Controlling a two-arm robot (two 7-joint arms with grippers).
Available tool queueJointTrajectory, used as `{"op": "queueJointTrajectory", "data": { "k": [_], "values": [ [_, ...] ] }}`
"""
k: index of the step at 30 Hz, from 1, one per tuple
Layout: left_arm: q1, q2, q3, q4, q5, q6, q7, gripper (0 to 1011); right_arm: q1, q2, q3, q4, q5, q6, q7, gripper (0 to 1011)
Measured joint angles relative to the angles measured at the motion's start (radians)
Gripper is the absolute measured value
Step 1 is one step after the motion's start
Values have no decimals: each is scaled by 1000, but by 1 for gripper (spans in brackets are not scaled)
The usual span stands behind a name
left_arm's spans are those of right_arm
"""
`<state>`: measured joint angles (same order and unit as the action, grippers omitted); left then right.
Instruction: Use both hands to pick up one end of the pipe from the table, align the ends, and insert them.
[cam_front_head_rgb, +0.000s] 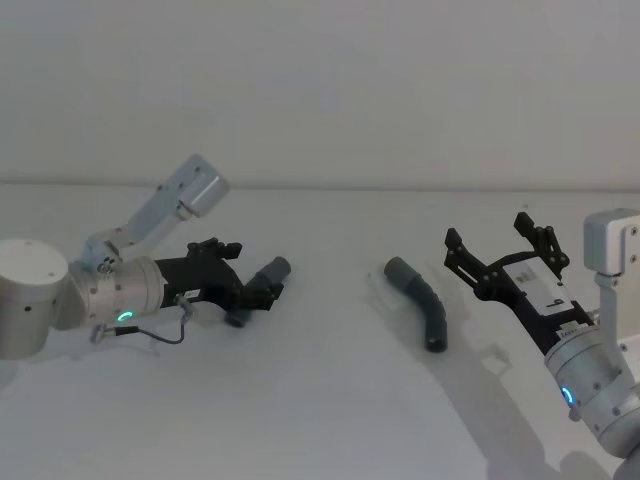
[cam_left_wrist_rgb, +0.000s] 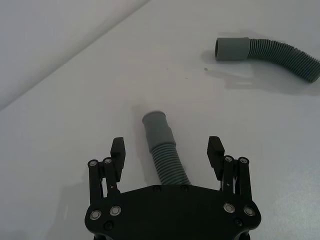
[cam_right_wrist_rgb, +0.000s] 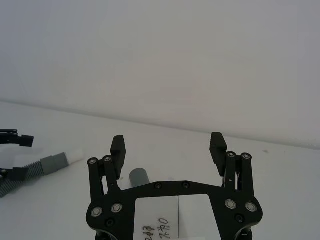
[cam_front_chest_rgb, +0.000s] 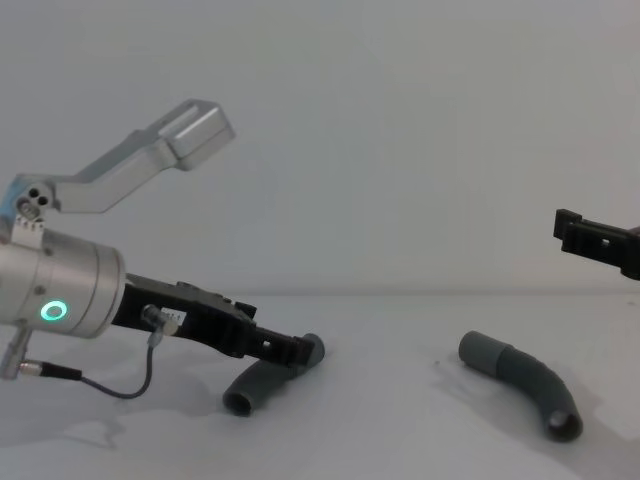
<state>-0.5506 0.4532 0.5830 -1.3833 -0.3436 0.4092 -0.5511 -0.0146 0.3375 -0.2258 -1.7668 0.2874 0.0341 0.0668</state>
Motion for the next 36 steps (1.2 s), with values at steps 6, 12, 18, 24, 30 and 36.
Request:
{"op": "queueJointTrajectory", "data": {
  "k": [6,12,18,24,30,36],
  "values": [
    [-46,-18,25,43,1,27,-25,1001,0,0,0,0,0,0,0,1001],
    [-85,-42,39,85,1,46,-38,1001,0,0,0,0,0,0,0,1001],
    [-112,-58,51,117,-6,70,-48,1001,0,0,0,0,0,0,0,1001],
    [-128,-70,60,135,-14,94,-50,1001,0,0,0,0,0,0,0,1002],
    [-135,-75,67,143,-19,114,-49,1001,0,0,0,0,0,0,0,1002],
    [-139,-75,75,143,-21,126,-45,1001,0,0,0,0,0,0,0,1001]
  ]
}}
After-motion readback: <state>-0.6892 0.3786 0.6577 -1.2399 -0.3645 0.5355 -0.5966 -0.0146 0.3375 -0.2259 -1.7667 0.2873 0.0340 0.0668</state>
